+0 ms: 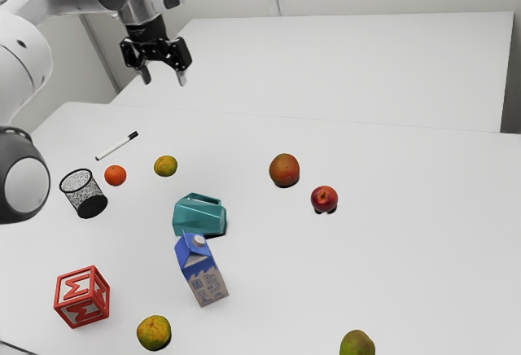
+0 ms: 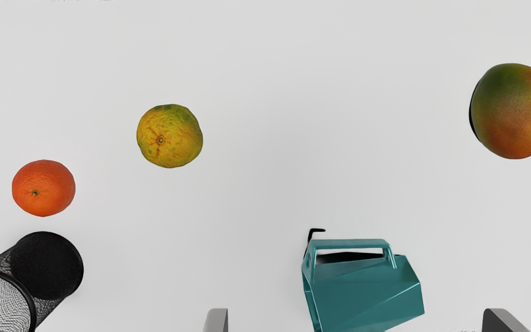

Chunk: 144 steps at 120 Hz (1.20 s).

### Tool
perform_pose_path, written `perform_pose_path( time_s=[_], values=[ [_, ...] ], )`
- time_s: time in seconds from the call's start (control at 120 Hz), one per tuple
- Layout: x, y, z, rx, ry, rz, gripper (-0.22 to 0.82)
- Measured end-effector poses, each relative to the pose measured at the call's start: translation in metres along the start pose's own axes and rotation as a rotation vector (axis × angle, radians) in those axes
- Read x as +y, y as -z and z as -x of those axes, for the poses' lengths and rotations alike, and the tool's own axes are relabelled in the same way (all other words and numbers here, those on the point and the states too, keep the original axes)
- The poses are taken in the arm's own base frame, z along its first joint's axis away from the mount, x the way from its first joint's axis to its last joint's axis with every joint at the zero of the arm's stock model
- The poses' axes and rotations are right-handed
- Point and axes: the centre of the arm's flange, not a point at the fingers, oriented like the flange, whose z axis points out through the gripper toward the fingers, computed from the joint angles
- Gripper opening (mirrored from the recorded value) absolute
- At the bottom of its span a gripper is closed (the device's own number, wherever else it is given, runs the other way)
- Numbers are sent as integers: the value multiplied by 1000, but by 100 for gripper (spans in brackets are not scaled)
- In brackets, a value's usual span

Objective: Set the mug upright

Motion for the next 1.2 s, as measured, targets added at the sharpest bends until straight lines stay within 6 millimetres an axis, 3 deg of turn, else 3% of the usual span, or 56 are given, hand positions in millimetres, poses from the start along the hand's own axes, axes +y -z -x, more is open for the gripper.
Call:
perform_pose_path(
  time_s=[0.133, 0.2, 0.383, 0.608, 0.967, 1.2],
  values=[
    [9, 4, 4, 4, -11, 1, 60],
    [18, -2, 16, -13, -24, 2, 60],
    [16, -68, 74, -66, -2, 72, 60],
    [-13, -141, 116, -57, 144, 270, 60],
    [-80, -213, 134, 51, 335, 558, 60],
    [-66, -257, 141, 92, 336, 732, 60]
  ],
)
